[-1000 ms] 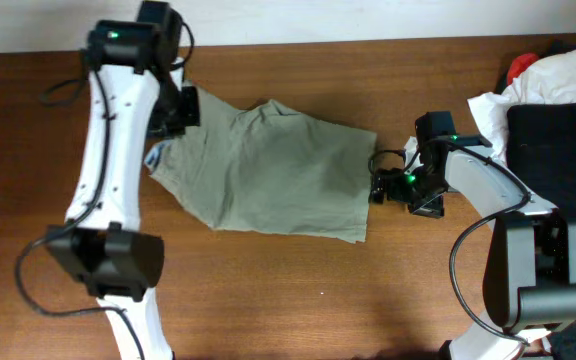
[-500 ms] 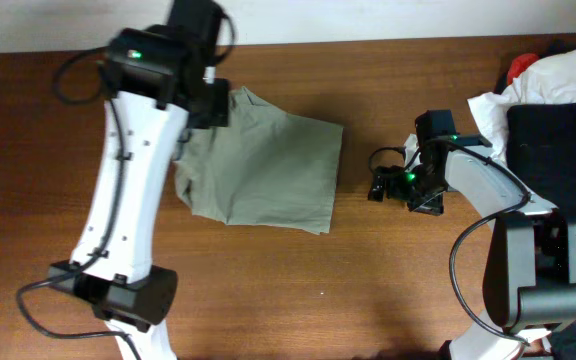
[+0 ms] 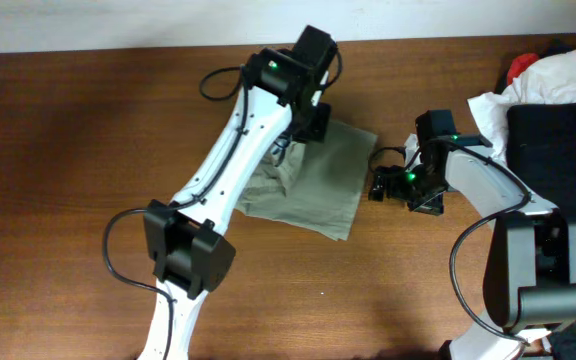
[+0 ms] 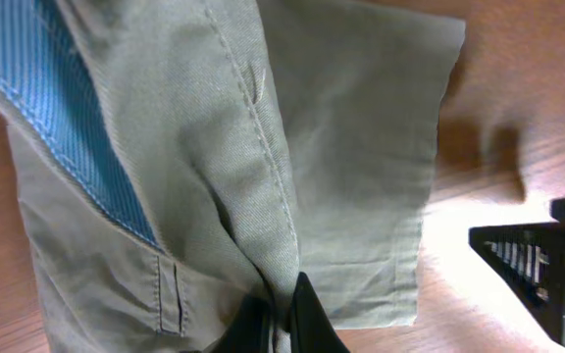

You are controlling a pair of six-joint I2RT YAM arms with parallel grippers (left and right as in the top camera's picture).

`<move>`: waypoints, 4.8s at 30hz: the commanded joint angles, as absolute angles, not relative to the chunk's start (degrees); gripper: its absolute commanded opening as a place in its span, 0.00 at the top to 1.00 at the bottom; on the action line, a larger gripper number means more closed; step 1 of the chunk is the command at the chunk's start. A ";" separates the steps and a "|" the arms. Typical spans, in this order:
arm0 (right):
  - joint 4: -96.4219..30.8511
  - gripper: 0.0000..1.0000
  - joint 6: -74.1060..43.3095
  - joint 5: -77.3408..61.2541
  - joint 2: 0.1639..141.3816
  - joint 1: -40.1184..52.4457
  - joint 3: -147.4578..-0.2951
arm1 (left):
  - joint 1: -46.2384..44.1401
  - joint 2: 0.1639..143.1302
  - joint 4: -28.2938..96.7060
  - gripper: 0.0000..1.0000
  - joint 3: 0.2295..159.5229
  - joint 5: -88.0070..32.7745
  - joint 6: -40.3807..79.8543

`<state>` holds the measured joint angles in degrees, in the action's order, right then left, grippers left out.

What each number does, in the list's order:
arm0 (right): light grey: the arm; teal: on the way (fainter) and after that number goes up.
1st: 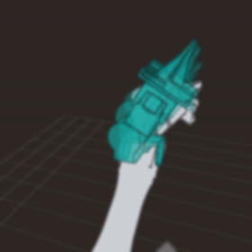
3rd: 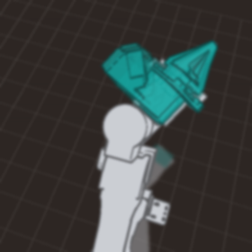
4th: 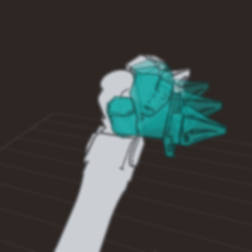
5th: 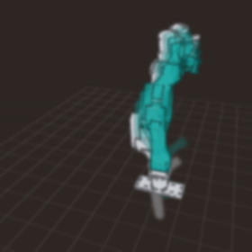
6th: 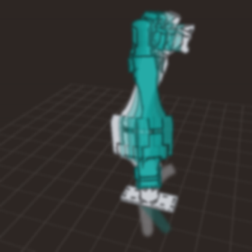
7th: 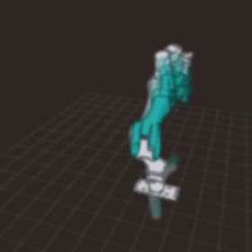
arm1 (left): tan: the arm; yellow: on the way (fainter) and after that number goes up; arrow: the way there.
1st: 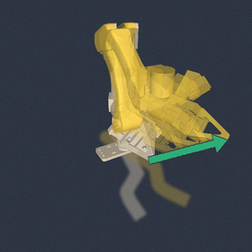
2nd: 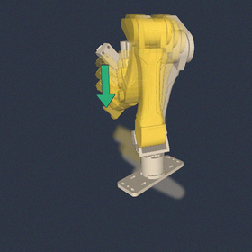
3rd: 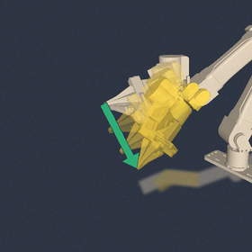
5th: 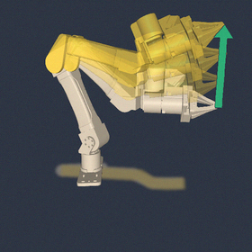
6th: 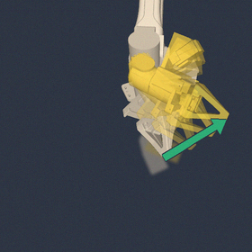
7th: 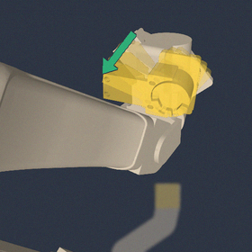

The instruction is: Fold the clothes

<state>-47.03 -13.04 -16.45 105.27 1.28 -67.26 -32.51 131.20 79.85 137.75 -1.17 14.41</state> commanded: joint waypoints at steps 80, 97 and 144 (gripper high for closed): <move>-57.39 0.01 -6.66 -27.75 105.49 -3.77 -75.18 | 32.93 152.73 72.40 0.99 134.98 -25.85 43.00; -57.39 0.01 -6.66 -27.75 105.49 -3.77 -75.18 | 35.33 152.79 64.10 0.99 134.98 -21.12 54.83; -53.01 0.01 -6.87 -35.99 105.49 -3.77 -75.18 | 17.56 118.30 79.46 0.35 135.20 -7.70 38.46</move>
